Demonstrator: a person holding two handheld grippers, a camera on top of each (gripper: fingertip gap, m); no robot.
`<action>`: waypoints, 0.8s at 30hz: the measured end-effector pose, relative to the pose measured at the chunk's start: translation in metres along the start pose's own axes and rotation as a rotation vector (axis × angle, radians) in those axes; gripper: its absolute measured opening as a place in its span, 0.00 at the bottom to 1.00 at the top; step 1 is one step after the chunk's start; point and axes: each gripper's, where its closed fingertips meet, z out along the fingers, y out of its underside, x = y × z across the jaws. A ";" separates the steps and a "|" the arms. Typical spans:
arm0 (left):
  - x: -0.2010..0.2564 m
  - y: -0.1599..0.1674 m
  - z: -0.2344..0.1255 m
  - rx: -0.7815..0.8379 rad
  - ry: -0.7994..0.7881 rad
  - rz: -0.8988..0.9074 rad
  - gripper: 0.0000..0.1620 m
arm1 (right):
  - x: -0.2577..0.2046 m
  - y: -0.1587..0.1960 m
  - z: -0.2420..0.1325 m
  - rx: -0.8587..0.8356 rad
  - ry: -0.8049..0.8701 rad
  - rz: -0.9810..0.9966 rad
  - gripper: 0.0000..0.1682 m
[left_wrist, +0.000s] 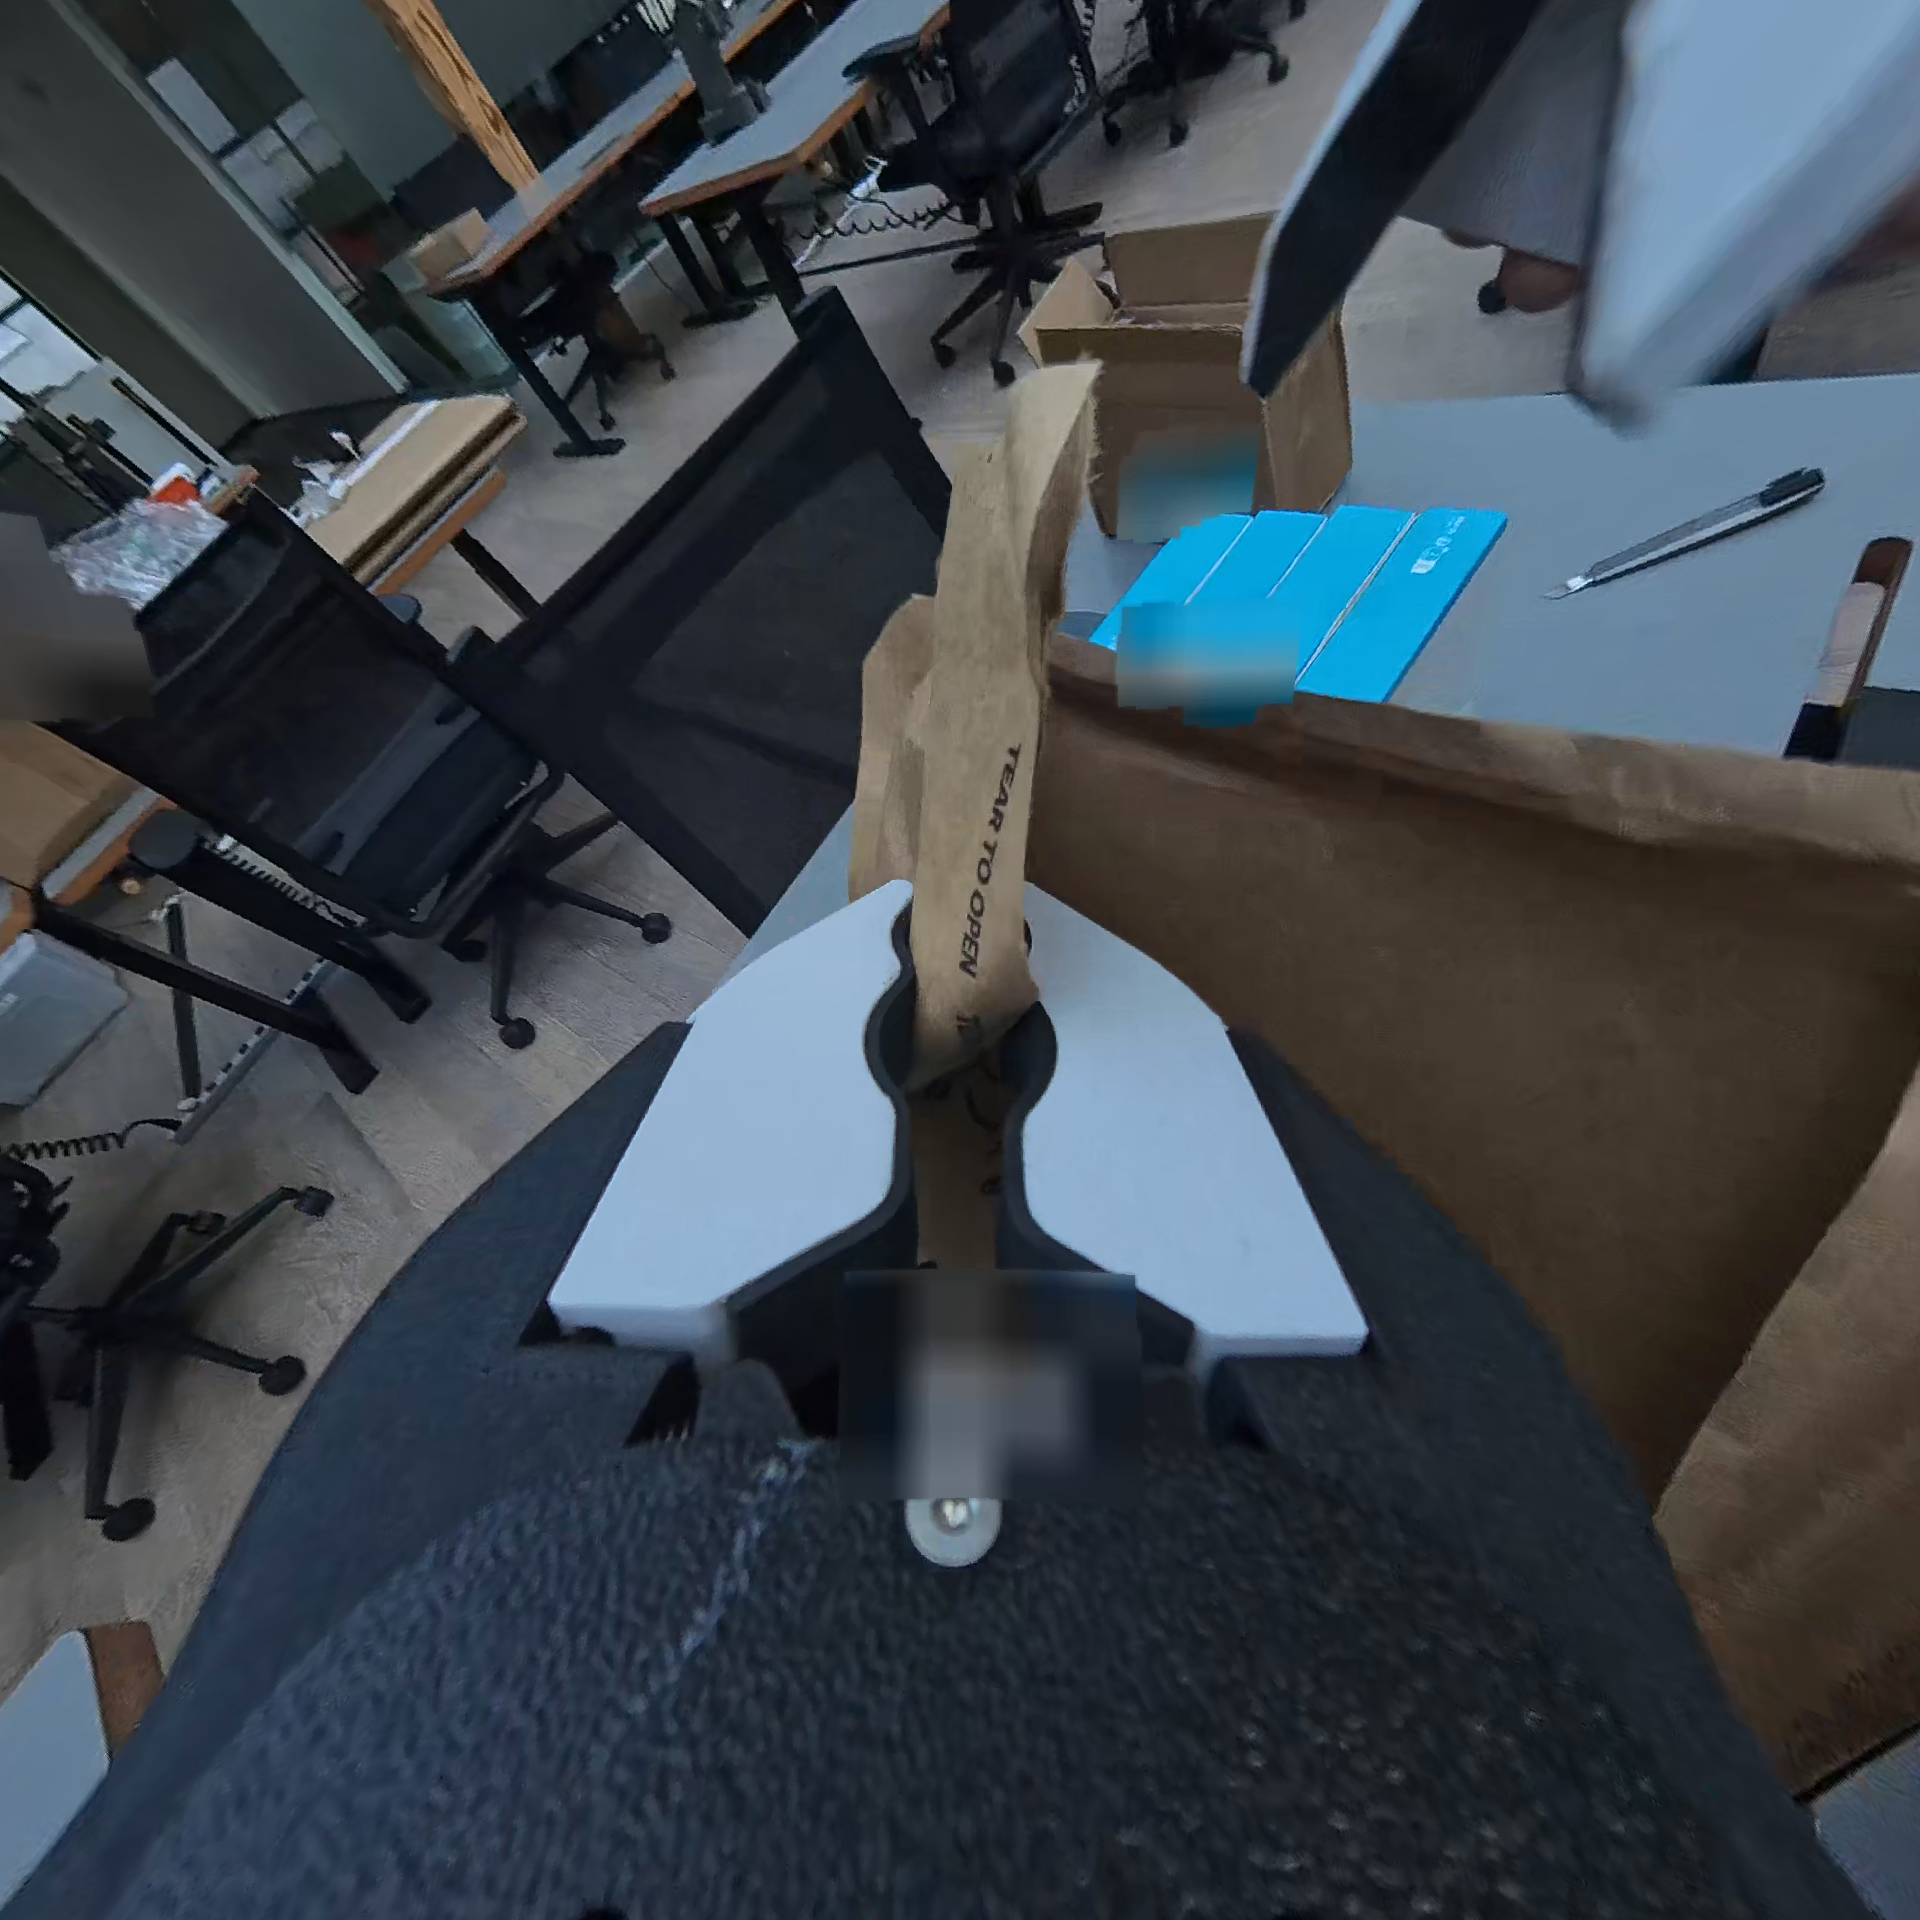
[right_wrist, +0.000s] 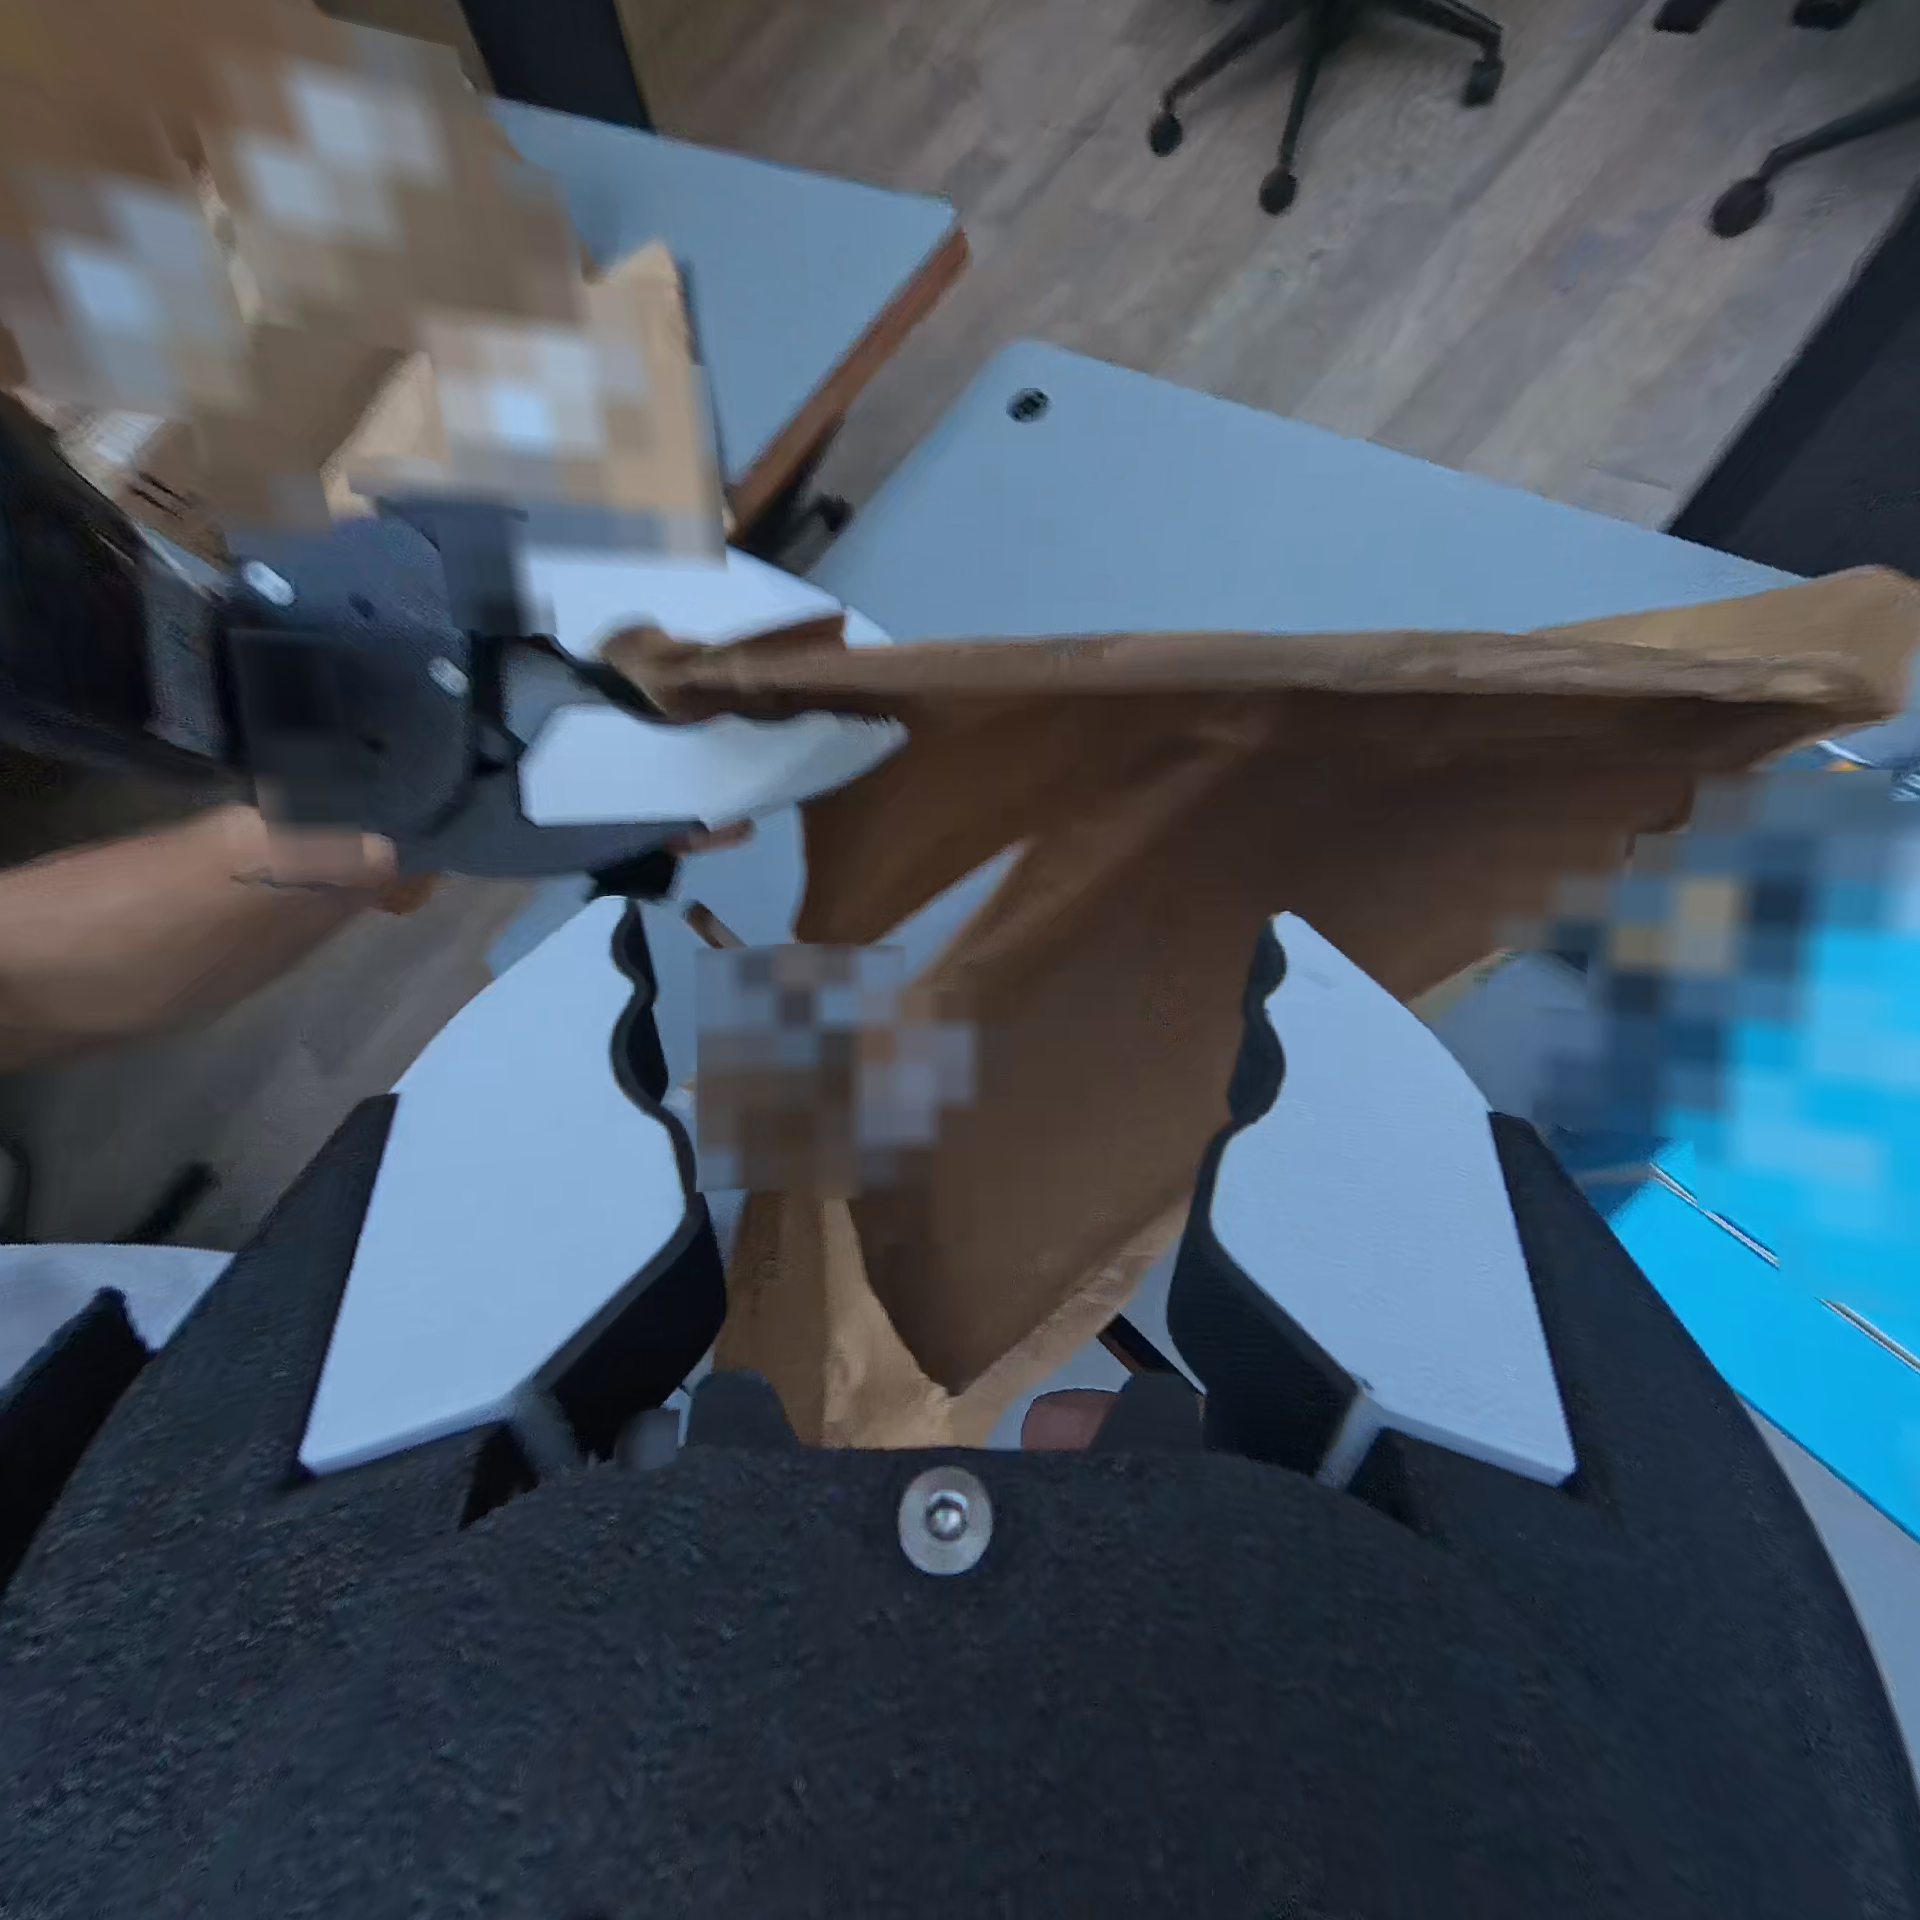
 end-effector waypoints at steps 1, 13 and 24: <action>-0.003 -0.006 0.000 -0.005 0.017 -0.012 0.06 | 0.008 0.014 -0.001 -0.052 0.100 -0.050 0.69; -0.096 -0.067 -0.031 -0.204 0.234 -0.124 0.04 | 0.100 0.221 -0.016 -0.450 0.511 -0.077 0.68; -0.232 -0.111 -0.126 -0.130 0.234 -0.536 0.04 | 0.096 0.156 0.001 0.053 0.438 0.041 0.60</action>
